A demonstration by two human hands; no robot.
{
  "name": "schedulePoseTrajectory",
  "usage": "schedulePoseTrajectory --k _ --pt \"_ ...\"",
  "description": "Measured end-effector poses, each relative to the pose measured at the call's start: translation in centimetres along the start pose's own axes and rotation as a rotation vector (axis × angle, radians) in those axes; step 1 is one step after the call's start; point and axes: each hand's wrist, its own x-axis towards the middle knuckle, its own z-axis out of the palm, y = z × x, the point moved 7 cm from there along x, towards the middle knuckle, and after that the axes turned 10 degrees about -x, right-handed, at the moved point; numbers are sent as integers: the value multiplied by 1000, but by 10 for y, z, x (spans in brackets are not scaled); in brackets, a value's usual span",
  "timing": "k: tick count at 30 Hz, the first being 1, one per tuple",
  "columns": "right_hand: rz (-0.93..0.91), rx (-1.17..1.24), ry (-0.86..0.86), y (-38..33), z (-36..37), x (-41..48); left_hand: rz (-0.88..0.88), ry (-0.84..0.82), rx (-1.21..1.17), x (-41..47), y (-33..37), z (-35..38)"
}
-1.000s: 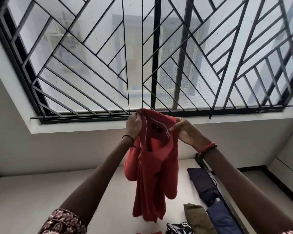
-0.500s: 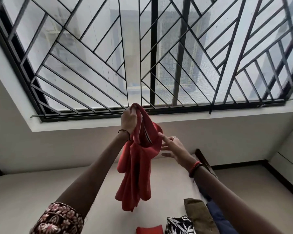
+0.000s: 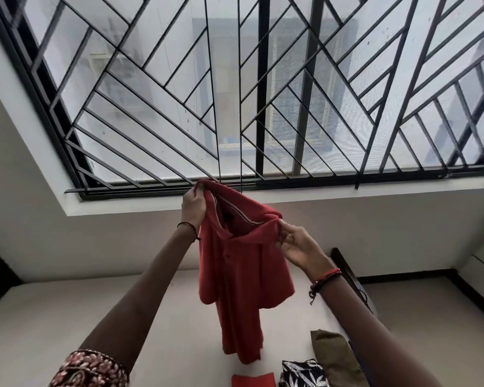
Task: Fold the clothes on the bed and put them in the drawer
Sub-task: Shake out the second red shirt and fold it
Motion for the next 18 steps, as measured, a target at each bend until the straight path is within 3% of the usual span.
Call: schedulePoseTrajectory --k 10,12,14,16,18 --pt "-82 -3 47 -10 -3 -5 -95 9 -41 -3 -34 -1" --pt "-142 -260 18 -10 0 -8 -77 -4 -20 -9 -26 4" --pt "-298 -803 59 -12 -3 -8 -56 -35 14 -14 -18 11" --pt "-558 -1315 258 -23 -6 -7 -24 -77 60 -18 -9 17" --pt "-651 -1473 383 -30 -10 -5 13 -109 101 -21 0 21"
